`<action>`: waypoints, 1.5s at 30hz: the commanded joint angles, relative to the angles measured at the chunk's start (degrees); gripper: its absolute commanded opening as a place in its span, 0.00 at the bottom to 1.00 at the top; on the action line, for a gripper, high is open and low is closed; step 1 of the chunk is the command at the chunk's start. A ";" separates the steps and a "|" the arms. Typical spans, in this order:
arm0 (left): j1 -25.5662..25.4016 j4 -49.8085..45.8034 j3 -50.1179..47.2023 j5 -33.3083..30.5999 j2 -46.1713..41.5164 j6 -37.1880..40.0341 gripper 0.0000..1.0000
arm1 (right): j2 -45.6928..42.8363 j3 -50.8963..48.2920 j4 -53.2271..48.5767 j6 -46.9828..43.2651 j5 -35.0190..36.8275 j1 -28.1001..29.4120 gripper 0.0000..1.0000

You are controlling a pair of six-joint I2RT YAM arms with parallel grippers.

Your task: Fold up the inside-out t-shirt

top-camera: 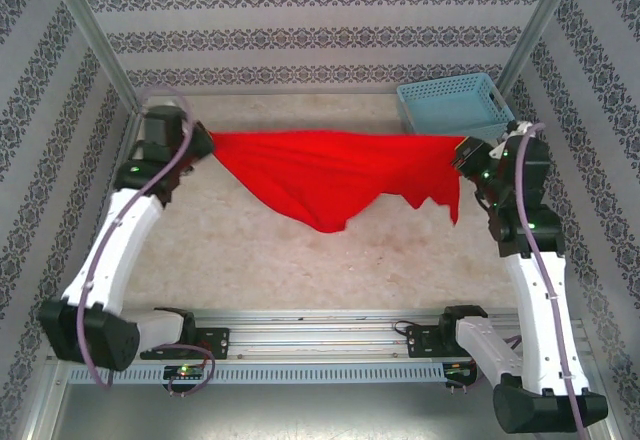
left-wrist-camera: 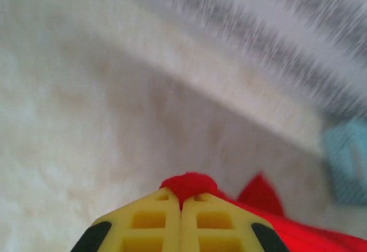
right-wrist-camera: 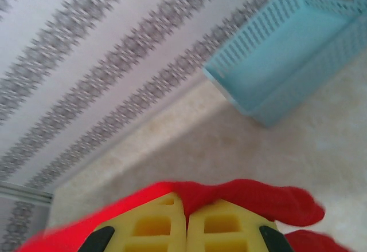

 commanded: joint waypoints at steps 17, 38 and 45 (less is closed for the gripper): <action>5.95 -6.49 20.41 10.65 26.32 4.59 0.00 | 11.94 -7.83 11.66 3.21 -9.08 1.58 0.00; -16.79 -23.83 20.32 -11.81 38.33 4.32 0.79 | 19.72 -8.15 14.90 0.41 -3.75 5.02 0.00; -19.99 -22.91 19.69 -11.12 44.17 3.06 0.71 | 16.46 -10.59 14.23 -0.61 -1.88 5.02 0.00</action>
